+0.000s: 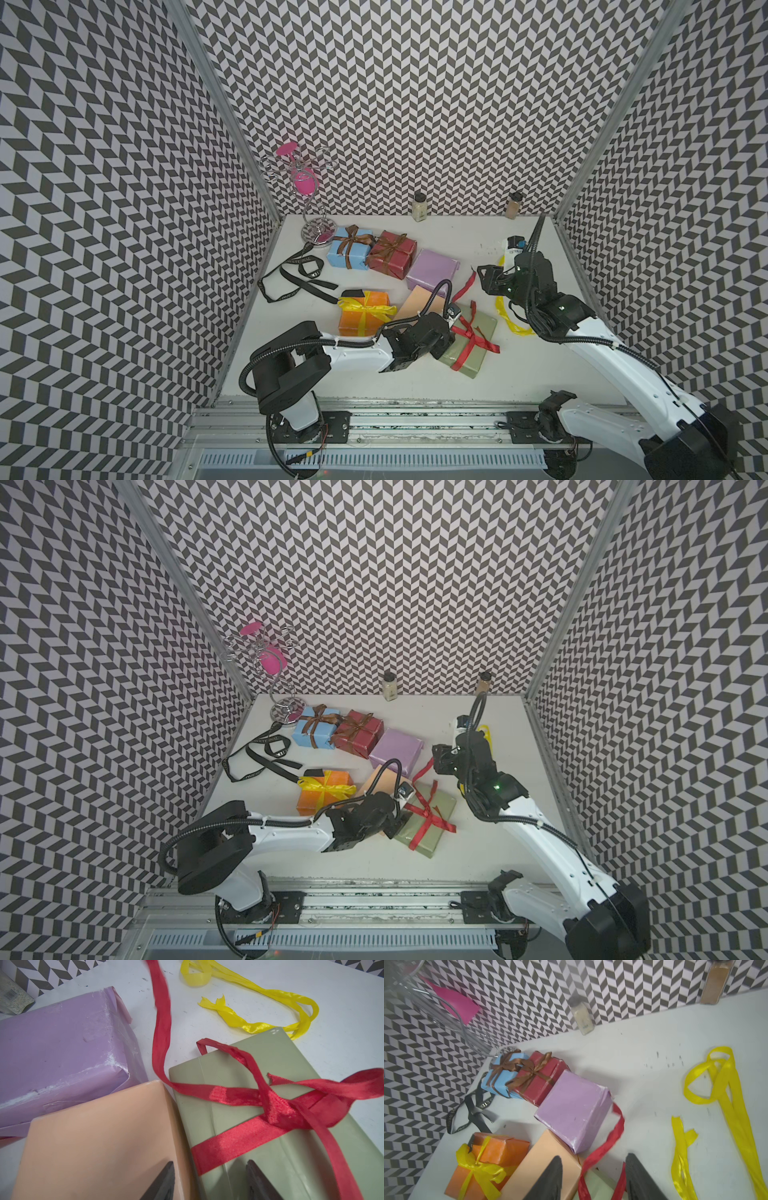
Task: Untie the ribbon bows on the gift boxes
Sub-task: Untie the ribbon from the gift box.
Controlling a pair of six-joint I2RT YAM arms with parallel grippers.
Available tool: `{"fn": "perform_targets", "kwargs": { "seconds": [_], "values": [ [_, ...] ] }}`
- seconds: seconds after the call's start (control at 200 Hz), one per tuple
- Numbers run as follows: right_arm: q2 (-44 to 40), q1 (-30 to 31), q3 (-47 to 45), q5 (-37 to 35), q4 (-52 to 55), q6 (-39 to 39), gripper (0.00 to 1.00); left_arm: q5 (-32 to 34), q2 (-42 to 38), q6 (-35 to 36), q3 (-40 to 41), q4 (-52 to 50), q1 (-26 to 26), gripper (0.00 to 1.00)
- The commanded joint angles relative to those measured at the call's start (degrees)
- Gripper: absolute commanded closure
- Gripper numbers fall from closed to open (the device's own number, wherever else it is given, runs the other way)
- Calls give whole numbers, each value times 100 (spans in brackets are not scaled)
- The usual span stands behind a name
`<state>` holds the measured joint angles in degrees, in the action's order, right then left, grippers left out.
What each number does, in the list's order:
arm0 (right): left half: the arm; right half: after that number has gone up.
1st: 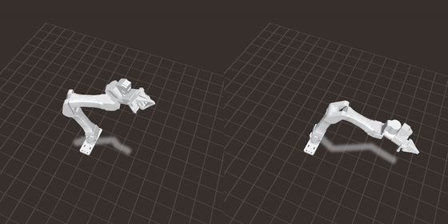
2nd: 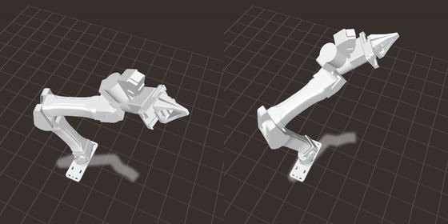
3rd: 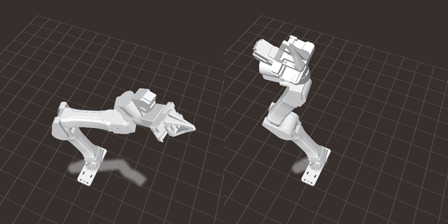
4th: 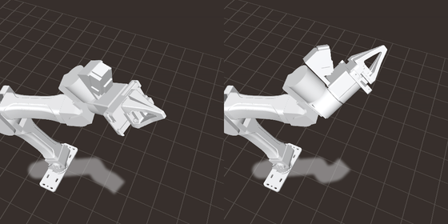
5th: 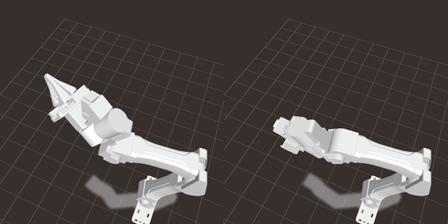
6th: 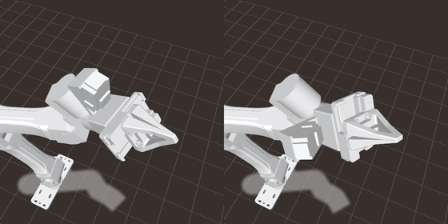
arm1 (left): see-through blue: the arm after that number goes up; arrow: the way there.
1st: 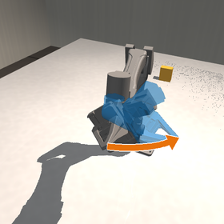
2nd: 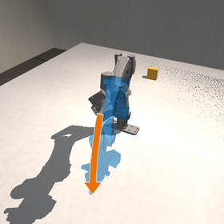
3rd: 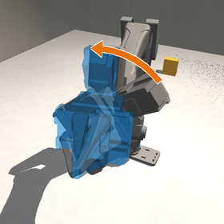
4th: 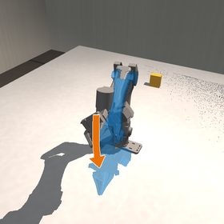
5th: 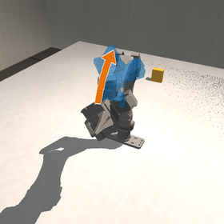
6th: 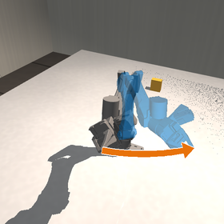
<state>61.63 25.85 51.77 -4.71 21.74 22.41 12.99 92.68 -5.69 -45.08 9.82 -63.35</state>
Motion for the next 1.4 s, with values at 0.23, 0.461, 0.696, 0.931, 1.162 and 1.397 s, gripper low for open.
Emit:
{"fn": "perform_targets", "kwargs": {
  "seconds": [0.23, 0.461, 0.696, 0.931, 1.162, 1.397],
  "values": [
    [-728, -9, -976, 485, 284, 131, 53, -511, -805, 2, -472, -874, -45, 38],
    [-983, -8, -2029, 830, -58, 420, 63, -1252, -1323, 17, -404, -900, -285, 36],
    [-900, -8, -2286, 984, -506, 565, 66, -1012, -795, -449, -202, -410, -675, 39],
    [-801, -9, -2511, 1013, -827, 650, 66, -372, 102, -686, -800, -540, -958, 41],
    [-800, -3, -2584, 984, -848, 633, 66, -60, 486, -977, -994, -596, -1048, 50],
    [-819, -4, -2689, 1014, -981, 690, 66, -69, 539, -1075, -983, -605, -1065, 77]
  ]
}}
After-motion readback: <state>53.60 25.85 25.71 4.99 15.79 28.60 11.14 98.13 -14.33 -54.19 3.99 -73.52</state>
